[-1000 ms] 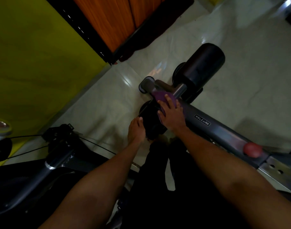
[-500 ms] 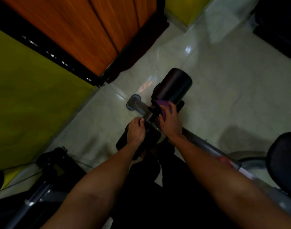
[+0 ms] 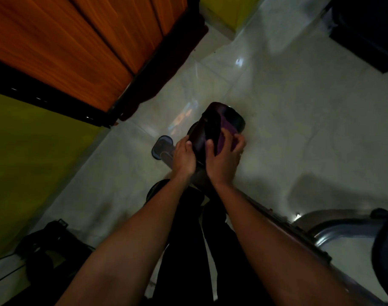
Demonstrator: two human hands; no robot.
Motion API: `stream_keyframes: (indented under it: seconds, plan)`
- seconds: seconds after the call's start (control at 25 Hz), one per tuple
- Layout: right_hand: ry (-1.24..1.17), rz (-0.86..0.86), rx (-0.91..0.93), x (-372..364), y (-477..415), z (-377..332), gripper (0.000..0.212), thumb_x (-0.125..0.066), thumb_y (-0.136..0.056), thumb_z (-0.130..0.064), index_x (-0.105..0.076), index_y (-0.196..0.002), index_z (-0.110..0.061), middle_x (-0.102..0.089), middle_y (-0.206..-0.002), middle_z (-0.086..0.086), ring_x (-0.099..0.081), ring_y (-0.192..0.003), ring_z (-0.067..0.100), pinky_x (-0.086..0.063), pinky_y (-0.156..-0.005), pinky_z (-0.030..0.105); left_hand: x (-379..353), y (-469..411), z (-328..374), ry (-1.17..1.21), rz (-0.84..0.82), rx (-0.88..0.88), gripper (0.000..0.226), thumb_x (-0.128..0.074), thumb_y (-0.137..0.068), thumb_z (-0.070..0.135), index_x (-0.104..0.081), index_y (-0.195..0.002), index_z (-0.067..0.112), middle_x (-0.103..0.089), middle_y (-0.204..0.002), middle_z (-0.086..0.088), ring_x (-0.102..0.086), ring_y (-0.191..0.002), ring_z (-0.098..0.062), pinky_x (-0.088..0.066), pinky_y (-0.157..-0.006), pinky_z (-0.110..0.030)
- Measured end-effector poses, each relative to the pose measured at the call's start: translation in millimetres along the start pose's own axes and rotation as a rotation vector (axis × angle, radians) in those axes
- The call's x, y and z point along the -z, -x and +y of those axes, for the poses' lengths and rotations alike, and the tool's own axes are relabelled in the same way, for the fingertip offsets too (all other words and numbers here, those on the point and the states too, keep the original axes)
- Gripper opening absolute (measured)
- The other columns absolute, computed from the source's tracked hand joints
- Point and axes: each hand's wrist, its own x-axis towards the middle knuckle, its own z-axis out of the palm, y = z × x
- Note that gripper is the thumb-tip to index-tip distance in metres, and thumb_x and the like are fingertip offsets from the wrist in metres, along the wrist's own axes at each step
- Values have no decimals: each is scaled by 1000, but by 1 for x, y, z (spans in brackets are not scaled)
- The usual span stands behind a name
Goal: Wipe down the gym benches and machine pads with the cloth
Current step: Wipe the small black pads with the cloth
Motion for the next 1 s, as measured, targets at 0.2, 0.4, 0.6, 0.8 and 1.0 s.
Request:
stream_keyframes:
  seconds: [0.2, 0.4, 0.6, 0.8, 1.0]
  plan:
    - [173, -247, 219, -13, 42, 23, 55, -47, -97, -50, -47, -150, -34, -23, -164, 8, -12, -153, 43, -26, -119, 63, -8, -40, -4, 66, -101, 21, 44, -29, -110, 28, -46, -149, 14, -50, -149, -6, -46, -138, -20, -34, -118, -37]
    - [244, -197, 156, -15, -44, 7, 61, -49, -87, -51, -48, -148, -41, -16, -169, 1, -12, -152, 47, -19, -119, 64, -15, -38, -8, 91, -105, 10, 46, -28, -109, 31, -45, -149, 16, -52, -147, -5, -48, -135, -19, -34, -118, -37]
    - [-280, -44, -457, -9, -51, 11, 62, -57, -98, -35, -34, -156, -34, -27, -164, 2, -38, -145, 26, -34, -109, 35, -13, -48, -7, 50, -133, 104, 61, -28, -98, 55, -57, -133, 15, -61, -133, -13, -56, -124, -28, -39, -113, -46]
    - [-230, -214, -305, -10, 49, 11, 64, -52, -102, -43, -21, -158, -45, -5, -169, -5, -19, -154, 25, -31, -118, 42, -19, -46, -2, 3, -63, 157, 62, -25, -103, 53, -62, -126, 10, -65, -126, -15, -58, -119, -30, -42, -108, -44]
    - [198, -245, 85, -11, -29, 7, 61, -44, -92, -53, -40, -152, -44, -9, -170, -3, -13, -152, 46, -21, -121, 59, -22, -38, -1, -45, -62, 71, 67, -22, -97, 59, -55, -136, 15, -59, -137, -11, -54, -127, -30, -39, -111, -49]
